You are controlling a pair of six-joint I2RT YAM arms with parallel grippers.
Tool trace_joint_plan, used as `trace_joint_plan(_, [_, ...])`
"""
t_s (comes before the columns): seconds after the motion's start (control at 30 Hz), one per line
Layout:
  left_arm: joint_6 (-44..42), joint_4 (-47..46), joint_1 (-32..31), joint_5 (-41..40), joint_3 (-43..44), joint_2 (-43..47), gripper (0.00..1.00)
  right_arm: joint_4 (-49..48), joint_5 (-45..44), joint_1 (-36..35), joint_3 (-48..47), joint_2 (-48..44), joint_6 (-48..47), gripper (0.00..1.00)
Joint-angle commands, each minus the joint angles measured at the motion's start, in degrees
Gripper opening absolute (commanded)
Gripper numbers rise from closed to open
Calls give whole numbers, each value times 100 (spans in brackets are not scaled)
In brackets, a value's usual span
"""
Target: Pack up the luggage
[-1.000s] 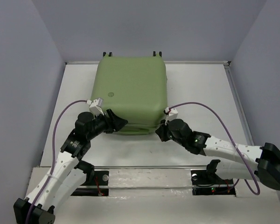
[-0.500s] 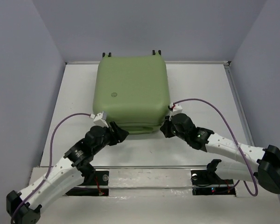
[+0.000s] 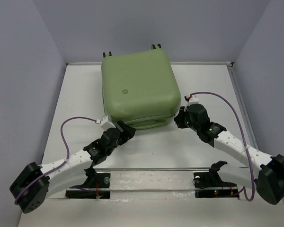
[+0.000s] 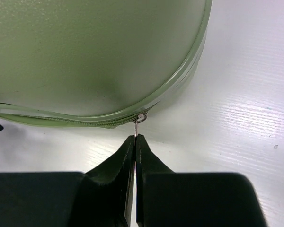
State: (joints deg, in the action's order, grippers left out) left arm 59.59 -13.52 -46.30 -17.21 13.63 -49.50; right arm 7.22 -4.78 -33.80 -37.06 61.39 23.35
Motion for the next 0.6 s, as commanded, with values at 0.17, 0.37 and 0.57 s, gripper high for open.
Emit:
trace_joint_plan(0.17, [694, -2276, -230, -1196, 131, -1175, 84, -907, 803, -48, 620, -636, 231, 7])
trace_joint_plan(0.37, [747, -2857, -432, -1565, 483, -2283, 66, -1047, 970, -48, 858, -751, 363, 7])
trace_joint_plan(0.57, [686, -3393, -537, -1751, 764, -3074, 16, -1065, 979, -153, 964, -786, 398, 7])
